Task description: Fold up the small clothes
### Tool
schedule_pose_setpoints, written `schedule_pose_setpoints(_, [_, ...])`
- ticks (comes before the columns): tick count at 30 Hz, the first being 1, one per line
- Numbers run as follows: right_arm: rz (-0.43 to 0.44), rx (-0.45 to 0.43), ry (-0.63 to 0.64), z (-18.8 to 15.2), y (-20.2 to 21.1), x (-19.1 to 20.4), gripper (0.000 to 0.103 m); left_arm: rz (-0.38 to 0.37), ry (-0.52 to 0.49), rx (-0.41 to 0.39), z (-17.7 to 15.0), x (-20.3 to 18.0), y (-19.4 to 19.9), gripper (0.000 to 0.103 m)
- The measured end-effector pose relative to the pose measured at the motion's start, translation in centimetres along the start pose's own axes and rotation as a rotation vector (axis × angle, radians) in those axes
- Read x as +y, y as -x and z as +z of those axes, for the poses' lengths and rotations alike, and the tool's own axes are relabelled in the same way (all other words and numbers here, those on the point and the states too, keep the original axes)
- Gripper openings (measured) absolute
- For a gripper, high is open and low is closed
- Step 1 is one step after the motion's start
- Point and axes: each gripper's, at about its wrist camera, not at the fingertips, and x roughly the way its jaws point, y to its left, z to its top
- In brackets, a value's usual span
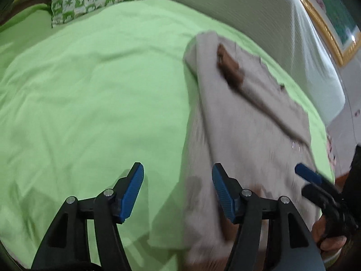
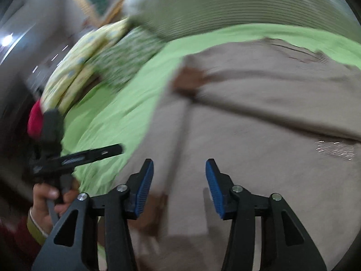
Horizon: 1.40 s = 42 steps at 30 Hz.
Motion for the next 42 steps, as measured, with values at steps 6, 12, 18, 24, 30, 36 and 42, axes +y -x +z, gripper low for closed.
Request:
schedule_pose_setpoints(6, [-0.039, 0.096, 0.374, -3.6, -2.1, 7.7, 0.070, 0.042, -0.055, -0.008, -1.4, 0.6, 1.0, 0.064])
schedule_pose_setpoints(12, [-0.127, 0.075, 0.300, -2.8, -1.4, 5.3, 0.070, -0.166, 0.007, 0.126, 0.6, -0.8, -0.5, 0.075])
schedule_pose_setpoints(18, [-0.208, 0.008, 0.100, -1.8, 2.2, -0.3, 0.070, -0.186, -0.009, 0.184, -2.2, -3.8, -1.2, 0.075])
schedule_pose_setpoints(24, [-0.222, -0.016, -0.037, -2.3, 3.8, -3.3, 0.070, -0.140, -0.064, 0.016, -1.5, -5.7, 4.5, 0.071])
schedule_pose_setpoints(30, [-0.231, -0.058, -0.112, -2.2, 4.7, -5.1, 0.070, -0.144, -0.093, 0.202, -2.1, -6.6, 0.1, 0.069])
schedule_pose_setpoints(36, [-0.251, -0.095, -0.199, -2.5, 6.0, -7.5, 0.070, -0.243, 0.031, 0.226, -2.8, -4.7, -2.5, 0.030])
schedule_pose_setpoints(42, [-0.259, -0.114, -0.260, -2.3, 6.4, -9.2, 0.070, -0.305, 0.073, 0.121, -1.2, -3.5, -1.0, 0.007])
